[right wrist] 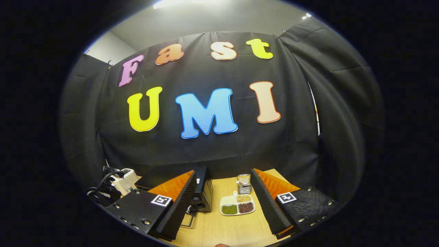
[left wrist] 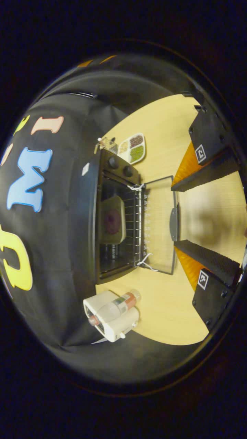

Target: Open the electric oven with the left hand, put the food in, and close the electric oven.

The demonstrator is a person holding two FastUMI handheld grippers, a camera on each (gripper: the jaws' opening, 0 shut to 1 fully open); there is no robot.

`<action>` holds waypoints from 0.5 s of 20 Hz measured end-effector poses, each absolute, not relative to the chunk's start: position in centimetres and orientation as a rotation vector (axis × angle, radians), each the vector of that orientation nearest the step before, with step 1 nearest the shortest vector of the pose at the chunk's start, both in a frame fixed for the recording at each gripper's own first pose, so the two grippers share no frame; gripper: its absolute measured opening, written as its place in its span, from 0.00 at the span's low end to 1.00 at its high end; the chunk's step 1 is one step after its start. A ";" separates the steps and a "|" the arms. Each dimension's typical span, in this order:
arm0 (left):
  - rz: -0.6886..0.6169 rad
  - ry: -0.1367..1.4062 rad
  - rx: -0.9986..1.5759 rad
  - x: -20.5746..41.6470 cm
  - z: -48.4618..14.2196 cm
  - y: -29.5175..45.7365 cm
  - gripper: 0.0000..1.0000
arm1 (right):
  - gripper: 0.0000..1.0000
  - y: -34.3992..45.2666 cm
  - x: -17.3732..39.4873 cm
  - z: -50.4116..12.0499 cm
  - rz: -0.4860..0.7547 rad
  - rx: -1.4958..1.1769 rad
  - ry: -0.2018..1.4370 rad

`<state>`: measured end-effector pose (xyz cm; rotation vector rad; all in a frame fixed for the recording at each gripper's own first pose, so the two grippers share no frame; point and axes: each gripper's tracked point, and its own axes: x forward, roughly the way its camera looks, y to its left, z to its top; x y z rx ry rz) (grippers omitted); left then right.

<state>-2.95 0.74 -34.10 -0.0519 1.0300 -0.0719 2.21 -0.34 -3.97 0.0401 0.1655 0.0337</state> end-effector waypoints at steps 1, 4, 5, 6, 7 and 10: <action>-0.073 1.058 -0.052 -3.1 -35.4 0.8 0.97 | 0.96 -0.6 2.3 -4.1 0.026 0.040 0.170; -0.073 1.155 -0.043 -3.8 -39.0 1.0 1.00 | 0.96 -1.8 2.5 -5.1 -0.002 0.035 0.189; -0.075 1.180 -0.041 -3.9 -39.8 1.1 0.96 | 0.96 -1.9 2.4 -5.4 -0.009 0.036 0.199; -0.072 1.204 -0.044 -3.9 -40.6 1.2 0.92 | 0.96 -2.3 2.4 -5.6 -0.017 0.039 0.207; -0.070 1.223 -0.052 -4.0 -41.2 1.2 0.92 | 0.96 -2.5 2.4 -5.8 -0.027 0.040 0.211; -0.063 1.272 -0.055 -3.5 -42.9 1.5 0.96 | 0.96 -3.4 2.4 -6.3 -0.053 0.042 0.225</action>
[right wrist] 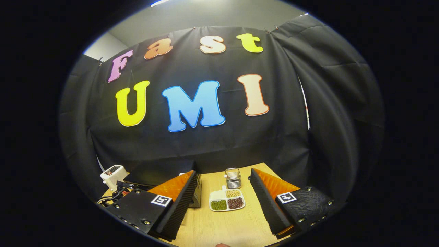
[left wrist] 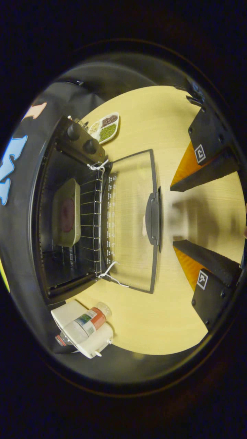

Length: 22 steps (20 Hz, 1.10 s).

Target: Open the electric oven with the left hand, put the food in, and close the electric oven.

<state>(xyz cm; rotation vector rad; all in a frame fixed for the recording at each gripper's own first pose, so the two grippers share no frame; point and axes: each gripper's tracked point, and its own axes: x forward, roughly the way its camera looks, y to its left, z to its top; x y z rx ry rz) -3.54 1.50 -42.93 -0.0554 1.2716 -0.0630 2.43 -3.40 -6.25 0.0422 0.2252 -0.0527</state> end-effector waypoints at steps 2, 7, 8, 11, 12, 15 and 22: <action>-0.068 1.298 -0.038 -3.2 -44.1 1.7 0.97 | 0.96 -3.9 2.4 -6.3 -0.066 0.042 0.231; -0.068 1.329 0.018 -2.5 -45.9 2.1 1.00 | 0.96 -4.6 2.5 -6.1 -0.089 0.034 0.235; -0.071 1.334 0.024 -2.5 -46.3 2.0 0.96 | 0.96 -4.6 2.4 -6.2 -0.090 0.033 0.236; -0.076 1.348 0.029 -2.4 -47.2 2.3 0.96 | 0.96 -4.3 2.6 -6.4 -0.090 0.030 0.245; -0.070 1.363 0.017 -2.3 -47.4 2.3 0.97 | 0.96 -4.2 2.6 -6.5 -0.087 0.030 0.246; -0.077 1.353 0.030 -2.3 -47.4 2.4 0.97 | 0.96 -3.6 2.6 -6.5 -0.081 0.029 0.243; -0.078 1.306 0.013 -2.4 -45.3 2.3 0.97 | 0.96 -2.6 2.2 -6.5 -0.066 0.030 0.236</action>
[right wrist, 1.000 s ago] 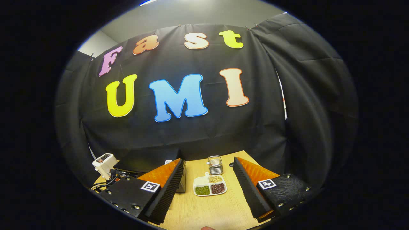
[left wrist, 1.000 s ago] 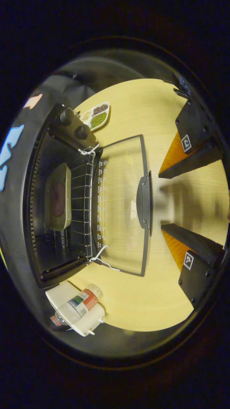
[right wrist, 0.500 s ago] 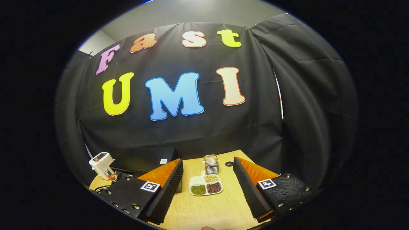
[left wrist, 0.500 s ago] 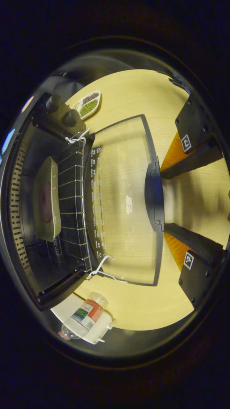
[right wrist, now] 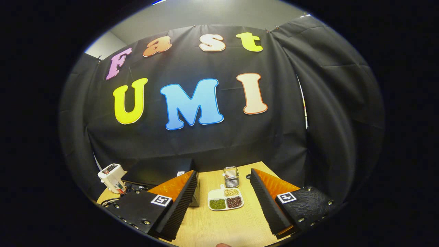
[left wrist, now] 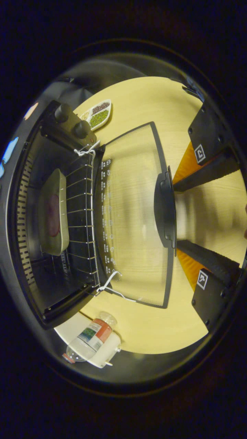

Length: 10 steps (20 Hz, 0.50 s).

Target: Open the electric oven with the left hand, put the food in, and close the electric oven.

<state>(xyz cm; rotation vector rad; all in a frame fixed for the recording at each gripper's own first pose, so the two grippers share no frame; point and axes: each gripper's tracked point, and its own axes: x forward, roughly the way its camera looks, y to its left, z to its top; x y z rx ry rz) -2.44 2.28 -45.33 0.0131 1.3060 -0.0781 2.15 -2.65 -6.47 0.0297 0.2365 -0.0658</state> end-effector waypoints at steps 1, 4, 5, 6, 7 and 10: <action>-0.078 1.294 0.010 -2.5 -44.7 2.3 0.96 | 0.96 -2.5 2.1 -6.4 -0.063 0.031 0.236; -0.077 1.239 0.008 -2.4 -43.2 2.3 0.96 | 0.96 -2.0 2.0 -6.4 -0.054 0.035 0.232; -0.077 1.220 0.009 -2.3 -42.6 2.3 0.96 | 0.96 -1.8 2.1 -6.3 -0.049 0.038 0.229; -0.078 1.210 0.011 -2.3 -42.2 2.4 1.00 | 0.96 -1.8 2.0 -6.2 -0.045 0.040 0.226; -0.080 1.201 0.012 -2.3 -41.8 2.3 0.96 | 0.96 -1.6 2.0 -6.0 -0.041 0.041 0.222; -0.080 1.180 0.007 -2.0 -40.8 2.3 0.96 | 0.96 -1.3 1.7 -5.8 -0.033 0.041 0.215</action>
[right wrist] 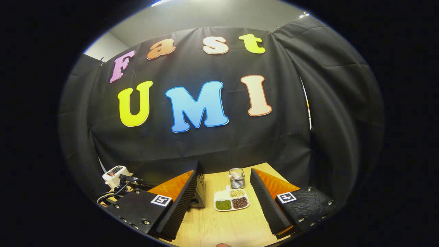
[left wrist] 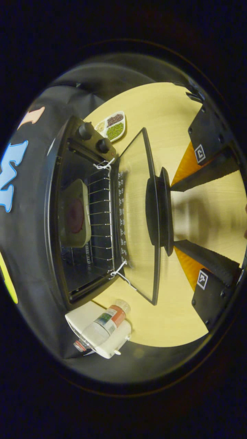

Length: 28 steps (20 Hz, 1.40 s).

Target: Open the electric oven with the left hand, put the food in, and close the electric oven.

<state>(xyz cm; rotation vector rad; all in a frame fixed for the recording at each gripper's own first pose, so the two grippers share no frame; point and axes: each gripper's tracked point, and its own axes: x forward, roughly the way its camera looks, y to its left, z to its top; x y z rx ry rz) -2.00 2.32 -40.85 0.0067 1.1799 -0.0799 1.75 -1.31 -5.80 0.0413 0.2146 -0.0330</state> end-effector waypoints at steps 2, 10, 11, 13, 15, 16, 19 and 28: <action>-0.077 1.162 0.010 -1.8 -40.4 2.3 1.00 | 0.96 -1.4 1.4 -5.6 -0.032 0.040 0.212; -0.058 1.095 0.019 -0.4 -39.2 2.3 1.00 | 0.96 -3.2 0.6 -5.6 -0.053 0.032 0.215; -0.052 1.088 0.015 -0.1 -38.9 2.4 1.00 | 0.96 -3.5 0.6 -5.6 -0.055 0.033 0.217; -0.038 1.060 0.006 0.6 -38.1 2.5 1.00 | 0.96 -3.9 0.4 -5.7 -0.059 0.032 0.218; -0.027 1.014 0.002 1.2 -36.9 2.5 1.00 | 0.96 -4.1 0.3 -5.7 -0.056 0.031 0.215; -0.024 0.985 -0.002 1.5 -36.1 2.5 0.96 | 0.96 -4.2 0.3 -5.6 -0.052 0.029 0.216; -0.018 0.852 -0.023 2.6 -32.2 1.7 1.00 | 0.96 -4.3 0.8 -5.5 -0.025 0.019 0.216; 0.060 0.338 -0.060 0.3 -12.7 -0.5 1.00 | 0.96 -3.6 1.9 -1.5 0.116 0.014 0.154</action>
